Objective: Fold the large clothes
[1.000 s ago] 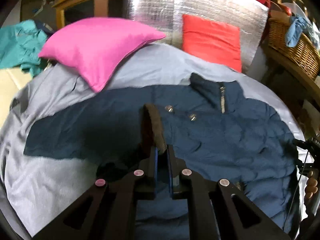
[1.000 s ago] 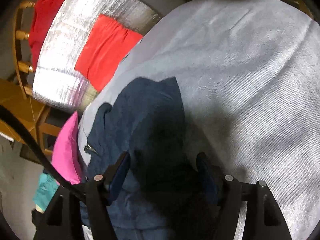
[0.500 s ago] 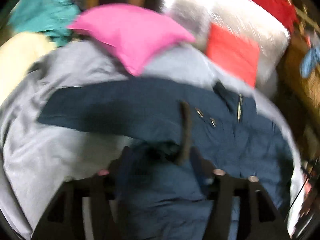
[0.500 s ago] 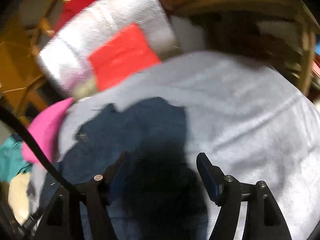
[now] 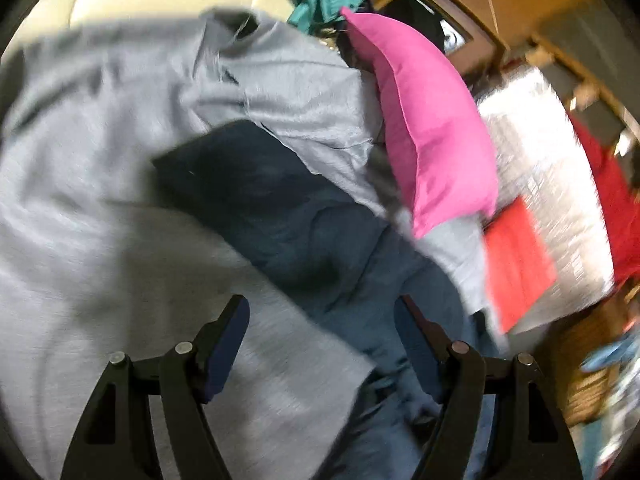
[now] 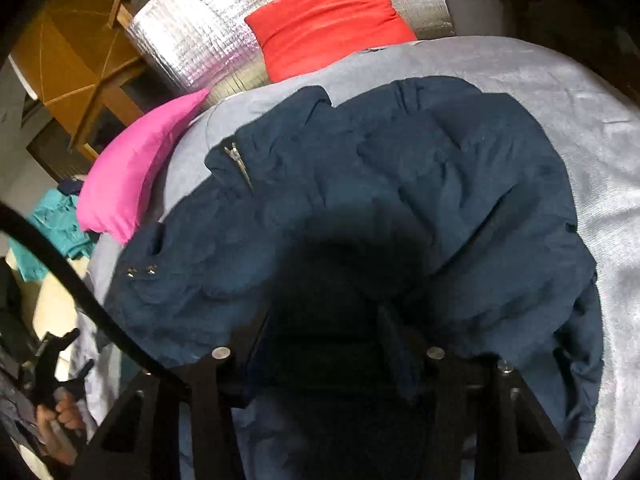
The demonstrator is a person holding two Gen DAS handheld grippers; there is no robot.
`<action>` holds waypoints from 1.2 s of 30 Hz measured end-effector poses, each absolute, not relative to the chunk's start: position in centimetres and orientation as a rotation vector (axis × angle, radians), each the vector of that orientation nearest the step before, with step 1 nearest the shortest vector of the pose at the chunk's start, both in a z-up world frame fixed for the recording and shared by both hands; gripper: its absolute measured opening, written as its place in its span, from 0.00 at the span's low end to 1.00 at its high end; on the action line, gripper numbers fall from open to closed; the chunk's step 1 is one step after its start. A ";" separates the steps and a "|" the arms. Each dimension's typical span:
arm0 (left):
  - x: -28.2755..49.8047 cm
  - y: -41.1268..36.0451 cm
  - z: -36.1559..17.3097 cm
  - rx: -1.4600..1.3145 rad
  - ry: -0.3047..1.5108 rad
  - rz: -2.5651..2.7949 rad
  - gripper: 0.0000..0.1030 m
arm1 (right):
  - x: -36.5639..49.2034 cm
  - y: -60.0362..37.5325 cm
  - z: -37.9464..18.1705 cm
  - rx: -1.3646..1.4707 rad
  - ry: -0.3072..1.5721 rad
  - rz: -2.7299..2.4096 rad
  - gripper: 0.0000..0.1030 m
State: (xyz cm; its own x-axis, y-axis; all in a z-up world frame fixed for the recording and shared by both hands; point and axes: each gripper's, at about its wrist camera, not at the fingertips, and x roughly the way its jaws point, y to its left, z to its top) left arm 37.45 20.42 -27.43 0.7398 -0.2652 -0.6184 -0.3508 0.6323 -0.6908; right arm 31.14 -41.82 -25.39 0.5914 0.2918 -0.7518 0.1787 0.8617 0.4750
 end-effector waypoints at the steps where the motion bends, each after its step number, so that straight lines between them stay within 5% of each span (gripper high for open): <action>1: 37.9 20.5 -27.9 -0.951 0.765 0.035 0.73 | 30.9 -42.0 -25.1 0.559 0.943 0.071 0.54; 3: 39.0 20.6 -28.9 -1.020 0.780 0.023 0.71 | 30.6 -42.4 -25.1 0.568 0.950 0.067 0.54; 7: 40.5 20.5 -30.0 -1.053 0.790 0.019 0.42 | 30.7 -43.0 -25.4 0.591 0.962 0.082 0.52; 10: 41.4 20.3 -30.0 -1.027 0.791 0.042 0.19 | 30.2 -42.8 -24.4 0.563 0.939 0.087 0.37; 13: 41.3 20.1 -28.0 -0.974 0.736 0.046 0.10 | 29.3 -43.4 -23.0 0.553 0.882 0.076 0.37; 22: 34.2 13.5 -10.5 -0.580 0.350 -0.052 0.07 | 27.6 -47.9 -21.8 0.642 0.805 -0.022 0.37; 26: 31.4 8.1 -6.8 -0.470 0.293 -0.195 0.07 | 26.7 -49.4 -21.5 0.671 0.780 -0.047 0.37; 31: 31.9 -0.2 -8.6 -0.343 0.402 -0.347 0.07 | 25.6 -51.5 -21.0 0.711 0.746 -0.079 0.37; 36: 34.7 -8.0 -17.1 -0.267 0.715 -0.462 0.09 | 25.2 -52.9 -21.0 0.746 0.731 -0.105 0.37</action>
